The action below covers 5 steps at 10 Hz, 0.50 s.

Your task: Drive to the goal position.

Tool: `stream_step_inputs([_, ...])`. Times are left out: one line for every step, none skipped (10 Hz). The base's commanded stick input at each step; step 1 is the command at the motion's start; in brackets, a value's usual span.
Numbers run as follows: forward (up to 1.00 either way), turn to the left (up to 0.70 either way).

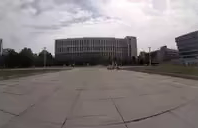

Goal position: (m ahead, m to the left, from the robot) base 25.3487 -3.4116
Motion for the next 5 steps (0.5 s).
stream_step_inputs([0.7,0.0])
stream_step_inputs([0.7,0.0])
stream_step_inputs([0.7,0.0])
stream_step_inputs([0.7,0.0])
stream_step_inputs([0.7,0.0])
